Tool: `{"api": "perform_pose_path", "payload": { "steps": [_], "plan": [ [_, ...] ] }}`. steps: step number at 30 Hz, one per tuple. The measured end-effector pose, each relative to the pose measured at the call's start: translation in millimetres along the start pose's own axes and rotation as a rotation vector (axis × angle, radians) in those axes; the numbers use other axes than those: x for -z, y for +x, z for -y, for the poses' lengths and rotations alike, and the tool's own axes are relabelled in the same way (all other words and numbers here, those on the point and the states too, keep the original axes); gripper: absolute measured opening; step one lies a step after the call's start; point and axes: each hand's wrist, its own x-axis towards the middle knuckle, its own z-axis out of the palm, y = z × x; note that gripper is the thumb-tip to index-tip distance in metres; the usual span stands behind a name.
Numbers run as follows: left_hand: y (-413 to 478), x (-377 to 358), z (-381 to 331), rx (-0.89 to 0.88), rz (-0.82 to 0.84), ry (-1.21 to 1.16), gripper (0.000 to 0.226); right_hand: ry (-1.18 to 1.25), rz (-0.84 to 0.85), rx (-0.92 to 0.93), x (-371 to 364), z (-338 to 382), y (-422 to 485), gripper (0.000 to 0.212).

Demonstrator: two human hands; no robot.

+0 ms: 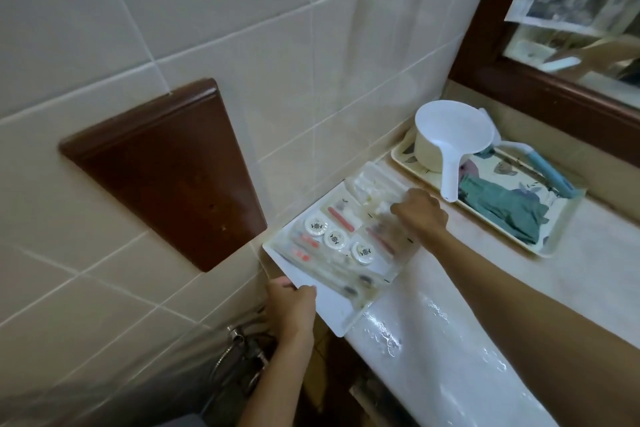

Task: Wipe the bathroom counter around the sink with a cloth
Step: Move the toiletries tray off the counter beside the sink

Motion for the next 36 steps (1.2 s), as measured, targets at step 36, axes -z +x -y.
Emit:
{"api": "perform_pose_path", "payload": {
  "steps": [36],
  "plan": [
    [-81.3, -152.8, 38.3, -1.116, 0.379, 1.258, 0.063, -0.369, -0.017, 0.249, 99.1, -176.7, 65.7, 0.05]
  ]
}}
